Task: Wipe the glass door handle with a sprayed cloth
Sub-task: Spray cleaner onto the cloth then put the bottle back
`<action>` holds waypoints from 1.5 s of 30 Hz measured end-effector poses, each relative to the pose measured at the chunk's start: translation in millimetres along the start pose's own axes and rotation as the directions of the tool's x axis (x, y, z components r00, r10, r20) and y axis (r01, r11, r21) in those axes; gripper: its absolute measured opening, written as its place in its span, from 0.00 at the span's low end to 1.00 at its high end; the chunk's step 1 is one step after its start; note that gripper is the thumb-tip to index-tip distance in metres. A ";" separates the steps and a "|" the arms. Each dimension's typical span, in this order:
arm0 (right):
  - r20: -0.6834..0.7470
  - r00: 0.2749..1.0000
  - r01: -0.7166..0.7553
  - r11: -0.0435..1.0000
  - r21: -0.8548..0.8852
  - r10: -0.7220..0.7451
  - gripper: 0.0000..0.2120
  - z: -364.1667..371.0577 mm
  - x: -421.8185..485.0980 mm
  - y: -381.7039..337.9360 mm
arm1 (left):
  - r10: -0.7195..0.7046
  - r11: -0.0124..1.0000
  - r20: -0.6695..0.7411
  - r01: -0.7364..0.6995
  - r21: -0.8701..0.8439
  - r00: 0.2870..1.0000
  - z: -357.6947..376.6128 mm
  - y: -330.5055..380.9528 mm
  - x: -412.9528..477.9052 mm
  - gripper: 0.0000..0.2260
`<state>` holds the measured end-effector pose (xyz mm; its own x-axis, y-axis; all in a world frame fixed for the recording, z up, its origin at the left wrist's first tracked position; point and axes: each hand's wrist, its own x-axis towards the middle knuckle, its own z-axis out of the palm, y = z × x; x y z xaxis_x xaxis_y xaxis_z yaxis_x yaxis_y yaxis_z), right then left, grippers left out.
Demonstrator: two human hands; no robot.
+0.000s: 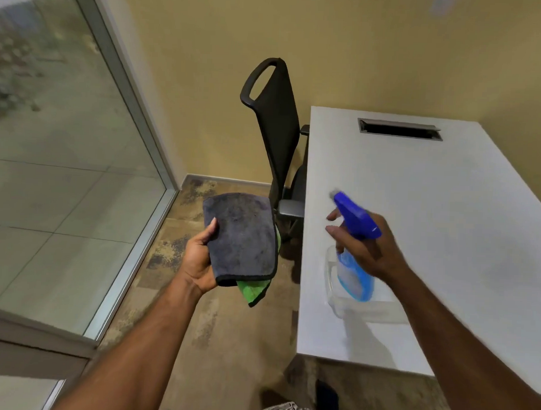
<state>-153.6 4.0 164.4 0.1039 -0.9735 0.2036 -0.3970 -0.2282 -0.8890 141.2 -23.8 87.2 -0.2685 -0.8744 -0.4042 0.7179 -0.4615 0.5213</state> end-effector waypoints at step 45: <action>0.218 0.956 -0.212 0.976 0.057 0.195 0.07 80.9 -62.8 3.2 | 0.021 0.998 0.100 -0.015 -0.062 0.995 -1.4 -0.7 -8.7 0.21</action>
<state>-87.7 65.3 115.6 0.2205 -0.9730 -0.0677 -0.3577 -0.0161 -0.9337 143.9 -15.7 89.3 -0.3165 -0.8945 -0.3158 0.7601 -0.4383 0.4797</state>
